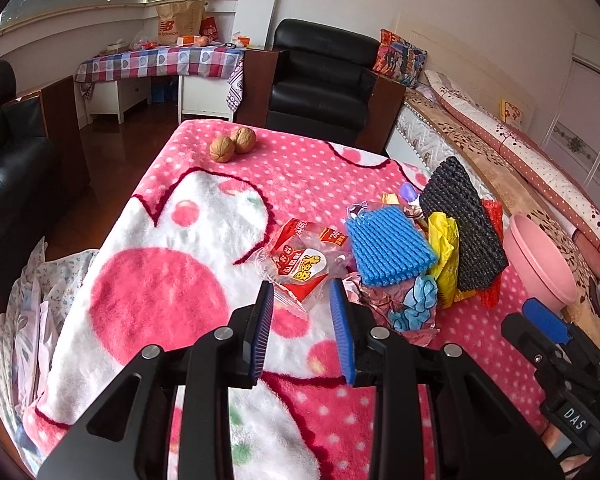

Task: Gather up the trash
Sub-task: 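Close the left tool on the red snack bag while the right tool grasps the red foam net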

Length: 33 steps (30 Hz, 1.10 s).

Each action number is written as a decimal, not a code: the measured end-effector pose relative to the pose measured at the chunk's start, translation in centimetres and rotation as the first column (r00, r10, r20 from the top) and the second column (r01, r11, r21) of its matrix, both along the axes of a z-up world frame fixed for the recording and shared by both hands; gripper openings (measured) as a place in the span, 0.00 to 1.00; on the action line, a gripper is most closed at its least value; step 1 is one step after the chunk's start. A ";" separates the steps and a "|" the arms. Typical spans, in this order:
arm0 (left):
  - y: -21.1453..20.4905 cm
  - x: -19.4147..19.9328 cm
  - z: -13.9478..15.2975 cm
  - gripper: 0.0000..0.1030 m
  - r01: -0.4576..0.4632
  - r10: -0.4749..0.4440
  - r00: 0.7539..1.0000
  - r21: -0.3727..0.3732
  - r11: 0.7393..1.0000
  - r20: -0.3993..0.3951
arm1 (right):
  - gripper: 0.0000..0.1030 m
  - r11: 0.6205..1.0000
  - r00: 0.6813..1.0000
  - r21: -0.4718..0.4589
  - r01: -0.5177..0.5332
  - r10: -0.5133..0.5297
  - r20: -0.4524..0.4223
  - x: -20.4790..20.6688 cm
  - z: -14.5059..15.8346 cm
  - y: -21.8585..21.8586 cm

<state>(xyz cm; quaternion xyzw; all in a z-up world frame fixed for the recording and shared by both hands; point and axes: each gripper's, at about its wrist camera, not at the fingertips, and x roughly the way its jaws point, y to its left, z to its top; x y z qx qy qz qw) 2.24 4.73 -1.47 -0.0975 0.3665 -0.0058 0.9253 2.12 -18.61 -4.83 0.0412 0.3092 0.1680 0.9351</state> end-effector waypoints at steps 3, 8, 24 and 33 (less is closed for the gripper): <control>-0.4 0.7 -0.2 0.29 0.030 -0.030 1.000 0.014 0.999 -0.008 | 0.61 1.000 1.000 0.001 0.000 0.000 -0.003 0.5 -0.1 -0.2; -0.9 2.1 -0.7 0.29 0.048 -0.046 0.998 0.055 0.997 -0.032 | 0.61 1.000 1.000 0.005 -0.005 0.005 -0.016 1.1 -0.2 -0.5; 3.2 3.8 -2.7 0.37 -0.081 0.039 0.982 -0.224 0.971 -0.186 | 0.61 0.997 0.997 -0.015 -0.074 0.074 -0.015 2.3 0.0 0.4; 3.5 5.0 -3.1 0.37 -0.109 0.044 0.974 -0.290 0.951 -0.222 | 0.61 0.996 0.995 0.008 -0.091 0.091 -0.028 3.0 0.1 -0.5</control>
